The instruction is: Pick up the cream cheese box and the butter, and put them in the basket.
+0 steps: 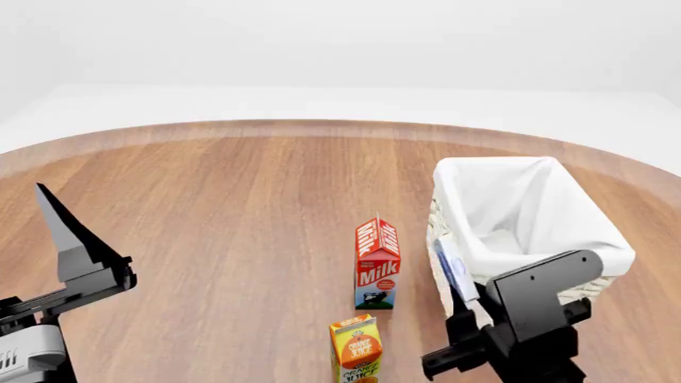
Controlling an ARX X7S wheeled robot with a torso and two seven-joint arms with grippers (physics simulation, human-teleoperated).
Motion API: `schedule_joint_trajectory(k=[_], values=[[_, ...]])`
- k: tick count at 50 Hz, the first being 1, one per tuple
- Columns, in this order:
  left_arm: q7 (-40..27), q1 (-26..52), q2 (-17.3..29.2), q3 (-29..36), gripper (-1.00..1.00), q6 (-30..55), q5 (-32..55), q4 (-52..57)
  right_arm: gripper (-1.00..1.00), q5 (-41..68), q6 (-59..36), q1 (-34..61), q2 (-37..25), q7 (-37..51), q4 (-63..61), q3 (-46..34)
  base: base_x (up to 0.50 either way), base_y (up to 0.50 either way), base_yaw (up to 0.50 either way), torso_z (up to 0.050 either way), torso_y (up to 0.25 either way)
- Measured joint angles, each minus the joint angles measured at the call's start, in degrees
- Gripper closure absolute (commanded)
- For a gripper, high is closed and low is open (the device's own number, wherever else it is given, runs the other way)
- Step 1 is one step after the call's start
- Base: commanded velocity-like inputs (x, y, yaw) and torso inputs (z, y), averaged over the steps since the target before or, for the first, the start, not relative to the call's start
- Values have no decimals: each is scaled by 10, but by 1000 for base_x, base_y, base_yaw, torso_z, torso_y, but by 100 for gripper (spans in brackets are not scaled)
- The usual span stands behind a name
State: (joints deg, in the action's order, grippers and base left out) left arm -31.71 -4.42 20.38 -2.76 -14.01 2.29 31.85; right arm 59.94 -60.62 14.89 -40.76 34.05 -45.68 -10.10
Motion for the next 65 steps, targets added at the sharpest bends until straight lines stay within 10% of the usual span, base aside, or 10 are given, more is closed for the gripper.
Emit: schedule_joint_trajectory(k=[22,65], values=[[-3,-1,4,2,-100,4,1,6,100,265,-34,148,-114,157,-52,112,0,0,0,0,0],[-6,-1,9,15,-100,4,-1,2,100,343,-57,440,-117,117,276,44,0,0,0,0,0]])
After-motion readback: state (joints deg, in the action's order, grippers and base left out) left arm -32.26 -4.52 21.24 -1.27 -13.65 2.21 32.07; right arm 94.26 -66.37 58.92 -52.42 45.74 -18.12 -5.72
